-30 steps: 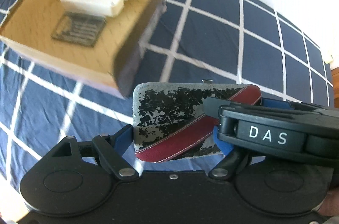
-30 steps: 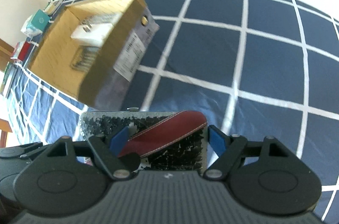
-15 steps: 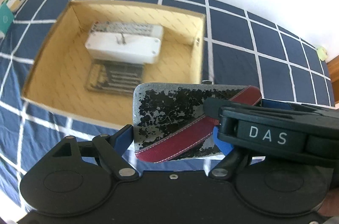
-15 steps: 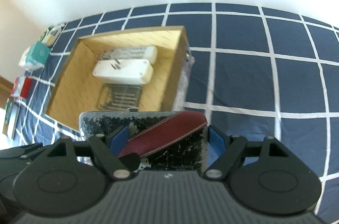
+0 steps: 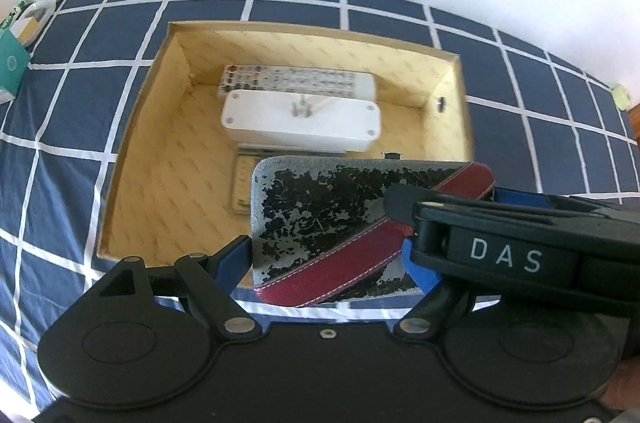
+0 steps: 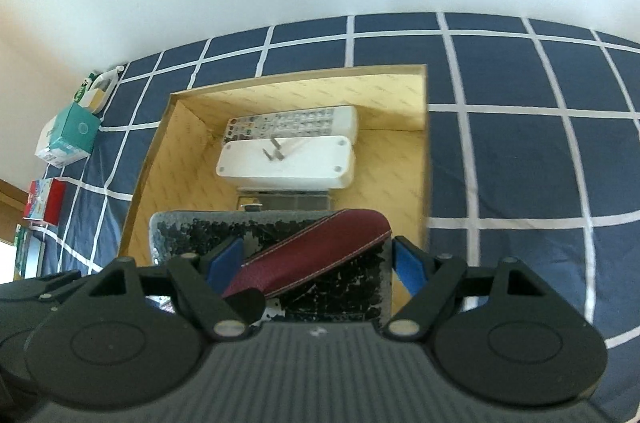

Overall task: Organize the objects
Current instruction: 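Carry the phone case with the right tool into the box beside the plate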

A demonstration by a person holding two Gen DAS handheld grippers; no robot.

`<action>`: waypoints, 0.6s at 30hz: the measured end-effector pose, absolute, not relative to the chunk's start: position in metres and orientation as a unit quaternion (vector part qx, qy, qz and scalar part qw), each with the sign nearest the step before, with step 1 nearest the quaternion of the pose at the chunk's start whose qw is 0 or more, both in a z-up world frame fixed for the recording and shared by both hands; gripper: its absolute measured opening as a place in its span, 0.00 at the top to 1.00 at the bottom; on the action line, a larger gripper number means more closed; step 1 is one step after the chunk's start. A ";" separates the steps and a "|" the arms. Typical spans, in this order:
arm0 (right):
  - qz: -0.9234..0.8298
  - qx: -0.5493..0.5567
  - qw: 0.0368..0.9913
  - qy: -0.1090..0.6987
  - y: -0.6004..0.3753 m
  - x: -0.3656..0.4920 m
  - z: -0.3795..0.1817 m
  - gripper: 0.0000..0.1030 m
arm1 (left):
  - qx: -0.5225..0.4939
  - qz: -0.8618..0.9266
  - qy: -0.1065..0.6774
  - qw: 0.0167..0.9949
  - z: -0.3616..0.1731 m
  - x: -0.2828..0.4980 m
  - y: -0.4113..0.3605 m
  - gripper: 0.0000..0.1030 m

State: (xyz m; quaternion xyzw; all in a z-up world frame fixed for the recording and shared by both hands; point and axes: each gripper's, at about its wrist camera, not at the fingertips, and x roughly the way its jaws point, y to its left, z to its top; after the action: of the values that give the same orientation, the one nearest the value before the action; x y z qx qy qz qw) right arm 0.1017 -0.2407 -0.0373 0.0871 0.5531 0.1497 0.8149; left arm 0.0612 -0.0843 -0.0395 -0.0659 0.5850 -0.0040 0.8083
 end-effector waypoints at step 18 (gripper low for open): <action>0.122 0.103 0.771 0.617 -0.196 0.161 -0.121 0.22 | -0.068 -0.016 0.650 0.757 -0.117 0.122 -0.038 0.22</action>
State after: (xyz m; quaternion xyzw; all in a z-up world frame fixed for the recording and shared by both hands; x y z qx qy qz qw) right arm 0.1610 -0.1963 -0.1209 0.1030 0.6169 0.1217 0.7707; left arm 0.1225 -0.0382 -0.1172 -0.0682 0.6496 -0.0160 0.7570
